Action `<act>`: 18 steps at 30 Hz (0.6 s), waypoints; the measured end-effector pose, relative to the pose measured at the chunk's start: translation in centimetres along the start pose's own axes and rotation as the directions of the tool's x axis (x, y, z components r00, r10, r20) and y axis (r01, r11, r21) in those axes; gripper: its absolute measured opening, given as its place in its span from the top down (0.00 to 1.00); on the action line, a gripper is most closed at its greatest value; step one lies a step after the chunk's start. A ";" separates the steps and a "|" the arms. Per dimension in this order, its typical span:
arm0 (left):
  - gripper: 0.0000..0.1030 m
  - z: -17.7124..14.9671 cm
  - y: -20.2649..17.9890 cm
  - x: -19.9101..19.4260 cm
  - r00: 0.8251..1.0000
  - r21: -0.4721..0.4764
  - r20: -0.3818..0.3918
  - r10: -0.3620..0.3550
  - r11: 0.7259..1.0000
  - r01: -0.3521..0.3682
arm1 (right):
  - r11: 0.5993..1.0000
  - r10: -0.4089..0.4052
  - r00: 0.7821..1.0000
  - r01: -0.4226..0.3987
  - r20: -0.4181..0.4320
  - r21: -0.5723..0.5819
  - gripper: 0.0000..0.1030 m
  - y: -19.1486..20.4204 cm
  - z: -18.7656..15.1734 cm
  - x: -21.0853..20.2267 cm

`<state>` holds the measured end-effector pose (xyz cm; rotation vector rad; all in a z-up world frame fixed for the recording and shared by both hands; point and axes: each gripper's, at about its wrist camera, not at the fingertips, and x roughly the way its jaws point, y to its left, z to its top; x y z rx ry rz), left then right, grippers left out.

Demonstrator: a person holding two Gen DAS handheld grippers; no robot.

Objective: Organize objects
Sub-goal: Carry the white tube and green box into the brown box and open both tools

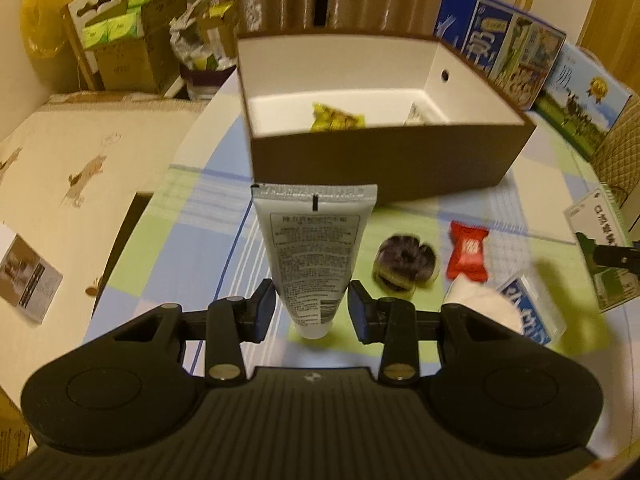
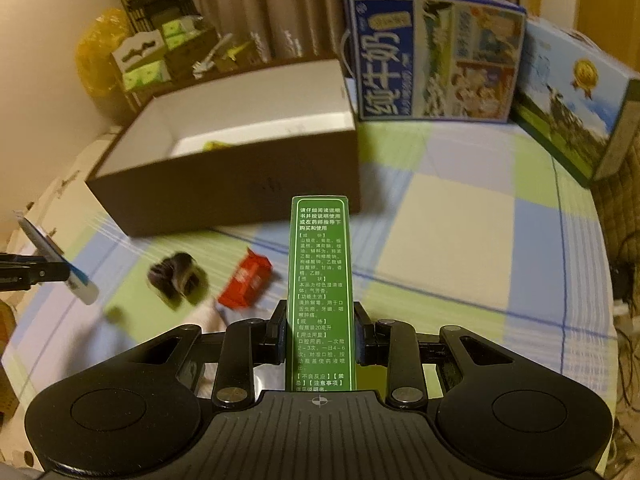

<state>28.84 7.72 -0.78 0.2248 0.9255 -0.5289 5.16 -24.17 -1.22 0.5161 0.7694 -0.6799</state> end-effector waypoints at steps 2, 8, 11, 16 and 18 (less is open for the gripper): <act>0.67 0.6 -0.2 -0.3 1.000 0.006 0.017 -0.009 1.000 0.009 | 1.000 0.013 1.000 -0.013 0.012 -0.005 0.73 0.4 0.8 0.0; 0.67 2.9 -0.6 -1.3 0.997 0.028 0.068 -0.034 0.999 0.032 | 0.998 0.050 0.998 -0.048 0.048 -0.028 0.73 1.6 3.1 0.1; 0.67 4.0 -0.6 -1.8 0.995 0.033 0.093 -0.047 0.998 0.044 | 0.997 0.069 0.996 -0.067 0.063 -0.033 0.74 2.1 4.4 0.4; 0.67 6.4 -0.8 -2.5 0.988 0.057 0.136 -0.068 0.997 0.060 | 0.994 0.105 0.990 -0.101 0.093 -0.053 0.73 3.2 7.1 1.0; 0.67 7.4 -0.9 -2.8 0.985 0.066 0.156 -0.071 0.996 0.062 | 0.992 0.120 0.987 -0.114 0.105 -0.061 0.73 3.7 8.4 1.3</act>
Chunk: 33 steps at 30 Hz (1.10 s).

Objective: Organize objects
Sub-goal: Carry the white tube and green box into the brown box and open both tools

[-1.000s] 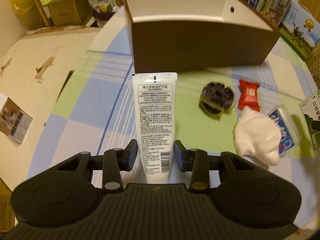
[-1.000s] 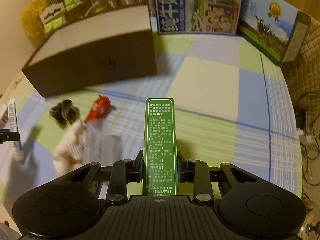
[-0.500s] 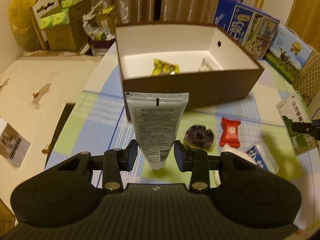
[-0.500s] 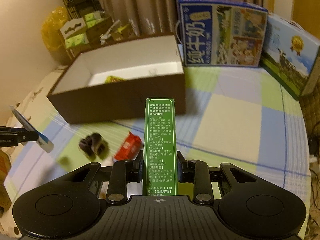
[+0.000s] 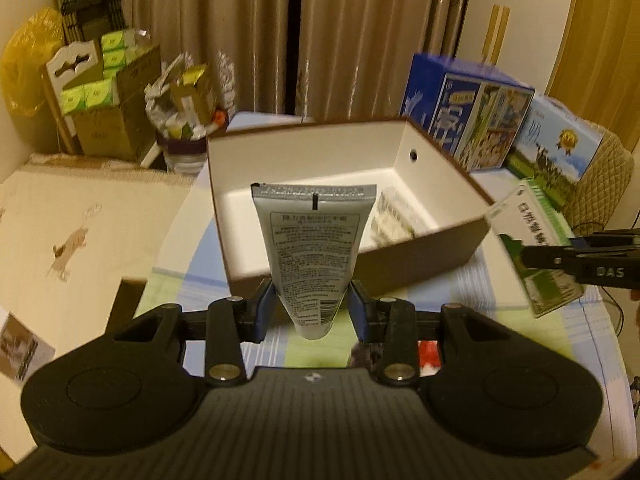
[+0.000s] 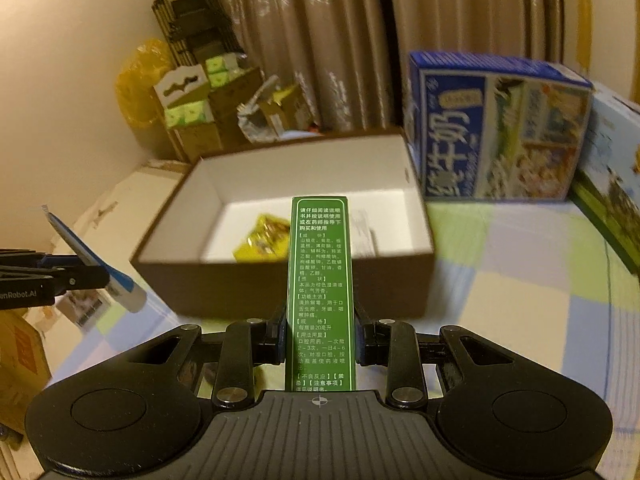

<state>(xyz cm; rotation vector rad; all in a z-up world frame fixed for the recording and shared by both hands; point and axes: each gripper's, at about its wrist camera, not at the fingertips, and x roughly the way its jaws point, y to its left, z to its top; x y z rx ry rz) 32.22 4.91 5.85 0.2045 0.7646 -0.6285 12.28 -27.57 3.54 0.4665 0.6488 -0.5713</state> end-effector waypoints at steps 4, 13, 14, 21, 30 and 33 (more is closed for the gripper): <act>0.67 2.2 0.1 0.2 0.999 0.013 0.039 0.003 1.000 -0.004 | 1.000 0.028 0.999 -0.028 0.023 -0.013 0.73 0.8 2.3 1.3; 0.67 6.7 1.4 3.3 0.999 0.011 0.042 0.001 1.000 -0.002 | 0.998 0.059 0.997 -0.057 0.052 -0.040 0.73 2.9 6.8 4.9; 0.67 7.1 1.5 4.0 0.999 0.016 0.034 0.007 1.000 -0.007 | 0.998 0.061 0.997 -0.059 0.051 -0.039 0.73 3.0 7.1 5.3; 0.67 7.6 2.2 8.5 0.998 0.029 -0.054 0.017 0.999 -0.016 | 0.998 0.064 0.997 -0.063 0.043 -0.027 0.73 3.4 8.7 9.0; 0.67 6.1 2.2 14.2 0.971 0.070 -0.238 0.031 0.997 -0.015 | 0.999 0.041 0.999 -0.041 -0.035 -0.002 0.73 2.6 8.4 14.1; 0.67 5.3 2.0 15.8 0.956 0.088 -0.291 0.043 0.996 -0.017 | 0.999 0.034 0.997 -0.034 -0.073 -0.003 0.73 2.1 7.4 15.2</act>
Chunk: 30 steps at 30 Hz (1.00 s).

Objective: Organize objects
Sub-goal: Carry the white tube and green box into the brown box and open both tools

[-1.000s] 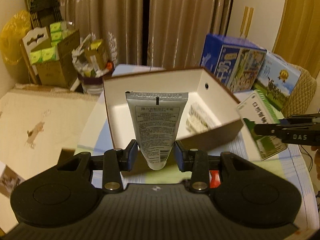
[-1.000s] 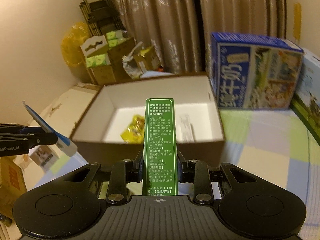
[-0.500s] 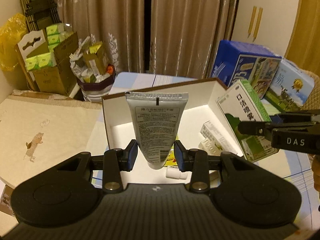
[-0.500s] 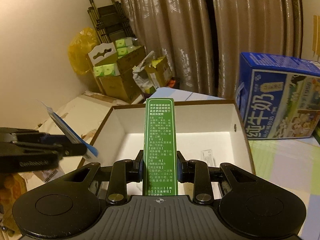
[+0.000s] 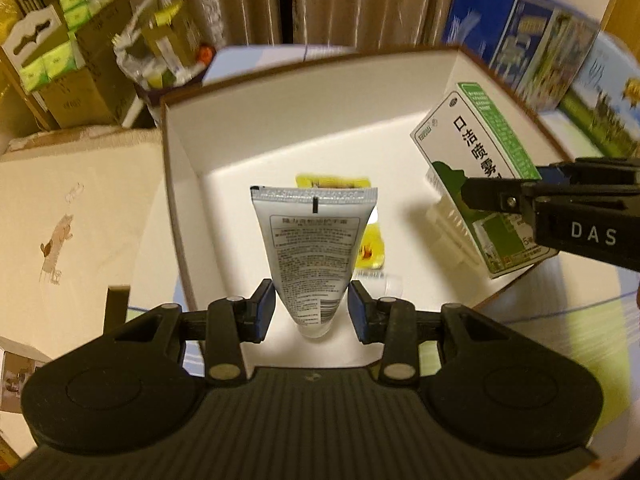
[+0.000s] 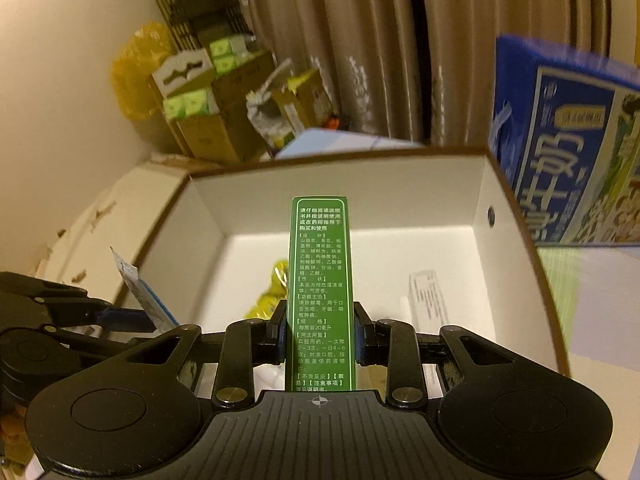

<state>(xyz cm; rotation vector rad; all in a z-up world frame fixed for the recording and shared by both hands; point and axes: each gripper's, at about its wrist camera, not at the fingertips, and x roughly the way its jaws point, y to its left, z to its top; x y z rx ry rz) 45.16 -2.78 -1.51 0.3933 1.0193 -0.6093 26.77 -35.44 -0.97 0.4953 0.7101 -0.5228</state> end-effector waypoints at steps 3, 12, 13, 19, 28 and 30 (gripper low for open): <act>0.67 -0.1 0.0 1.6 0.999 0.005 -0.049 0.007 1.000 -0.007 | 1.000 -0.001 1.000 0.001 -0.029 0.005 0.73 -0.4 -0.5 1.0; 0.59 0.9 0.7 3.1 0.999 0.011 -0.037 0.016 1.000 -0.015 | 1.000 -0.020 0.998 0.021 -0.067 0.004 0.73 -0.8 -0.9 2.8; 0.57 1.0 0.8 3.1 0.999 0.010 -0.035 0.015 1.000 -0.014 | 1.000 -0.021 0.997 0.021 -0.069 0.007 0.73 -0.8 -0.9 2.9; 0.38 1.4 1.0 2.9 1.000 0.005 -0.004 0.015 1.000 -0.015 | 0.999 -0.036 0.997 0.036 -0.068 0.007 0.73 -0.6 -0.4 3.4; 0.32 2.5 2.0 0.8 0.998 -0.009 0.058 0.007 1.000 -0.006 | 0.999 -0.040 0.999 0.041 -0.029 0.022 0.68 -0.7 0.9 2.2; 0.32 2.6 2.3 0.0 0.997 -0.017 0.076 0.006 1.000 -0.005 | 0.999 -0.042 0.999 0.042 -0.030 0.021 0.68 -0.8 0.8 1.7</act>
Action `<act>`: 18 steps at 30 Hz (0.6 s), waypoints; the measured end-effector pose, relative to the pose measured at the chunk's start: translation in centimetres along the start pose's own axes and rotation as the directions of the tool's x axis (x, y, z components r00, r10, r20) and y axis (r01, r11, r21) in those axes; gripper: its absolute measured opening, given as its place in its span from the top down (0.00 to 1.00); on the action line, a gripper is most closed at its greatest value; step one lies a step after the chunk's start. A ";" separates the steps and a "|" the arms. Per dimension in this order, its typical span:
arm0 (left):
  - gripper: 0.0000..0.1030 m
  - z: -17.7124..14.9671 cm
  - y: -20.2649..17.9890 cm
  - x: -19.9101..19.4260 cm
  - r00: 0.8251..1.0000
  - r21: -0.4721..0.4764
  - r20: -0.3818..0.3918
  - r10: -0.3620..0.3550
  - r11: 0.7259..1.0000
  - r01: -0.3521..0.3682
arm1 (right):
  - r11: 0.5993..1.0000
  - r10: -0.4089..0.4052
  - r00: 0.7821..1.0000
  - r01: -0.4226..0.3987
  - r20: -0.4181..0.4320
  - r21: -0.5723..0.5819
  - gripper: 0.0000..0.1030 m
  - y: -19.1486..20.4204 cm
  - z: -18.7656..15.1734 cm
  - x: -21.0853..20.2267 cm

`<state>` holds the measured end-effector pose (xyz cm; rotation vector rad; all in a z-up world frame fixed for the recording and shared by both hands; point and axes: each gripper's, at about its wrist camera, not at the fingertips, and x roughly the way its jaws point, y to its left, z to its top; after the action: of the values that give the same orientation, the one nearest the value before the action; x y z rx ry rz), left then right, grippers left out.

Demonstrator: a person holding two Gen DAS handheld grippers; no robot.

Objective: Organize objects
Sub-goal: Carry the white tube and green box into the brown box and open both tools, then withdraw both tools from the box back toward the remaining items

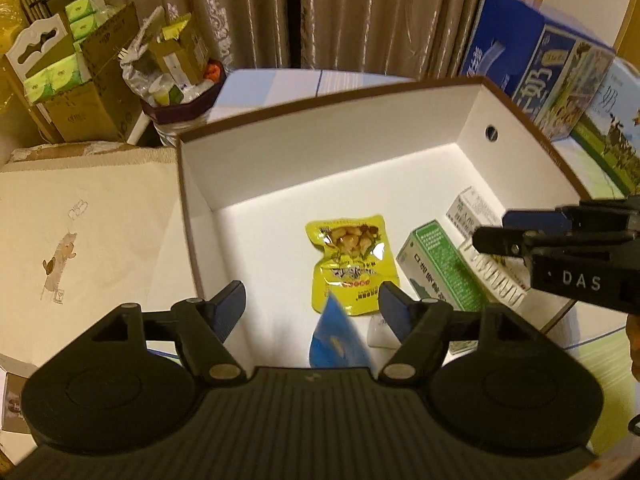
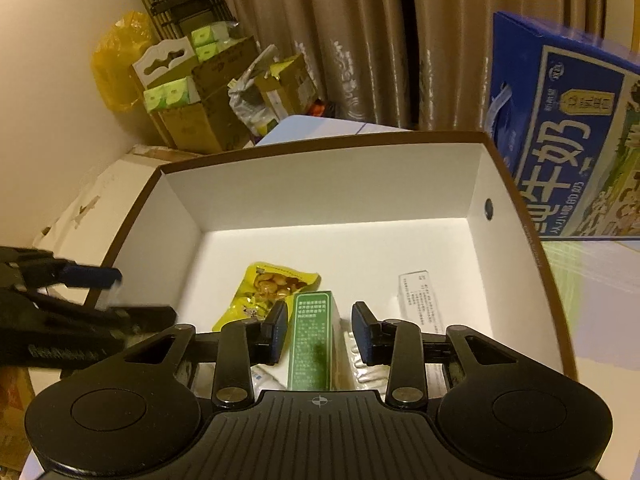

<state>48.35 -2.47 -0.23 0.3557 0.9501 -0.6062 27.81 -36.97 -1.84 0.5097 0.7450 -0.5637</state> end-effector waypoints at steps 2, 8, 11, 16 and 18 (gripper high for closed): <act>0.32 0.0 0.3 -0.9 1.000 -0.007 0.019 -0.003 1.000 0.003 | 1.000 -0.004 1.000 0.004 0.000 -0.005 0.67 0.0 -0.4 -0.6; 0.32 -1.2 1.1 -3.5 0.998 -0.019 0.057 -0.013 1.000 0.014 | 1.000 0.002 1.000 -0.002 0.012 0.022 0.67 -0.7 -1.7 -3.0; 0.32 -2.1 1.2 -4.7 0.997 -0.026 0.068 -0.020 0.999 0.021 | 1.000 0.001 1.000 -0.001 0.025 0.010 0.67 -0.7 -2.5 -4.3; 0.32 -3.5 0.7 -6.7 0.996 -0.034 0.085 -0.039 0.999 0.042 | 1.000 0.007 0.999 -0.007 0.050 0.007 0.67 -0.5 -3.7 -6.7; 0.32 -3.9 0.4 -7.3 0.995 -0.037 0.090 -0.051 0.998 0.055 | 1.000 0.008 0.998 -0.008 0.061 0.007 0.67 -0.3 -4.0 -7.6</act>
<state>42.85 2.32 3.77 0.2665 0.8872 -0.6455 21.08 -32.54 1.20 0.5000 0.6830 -0.5723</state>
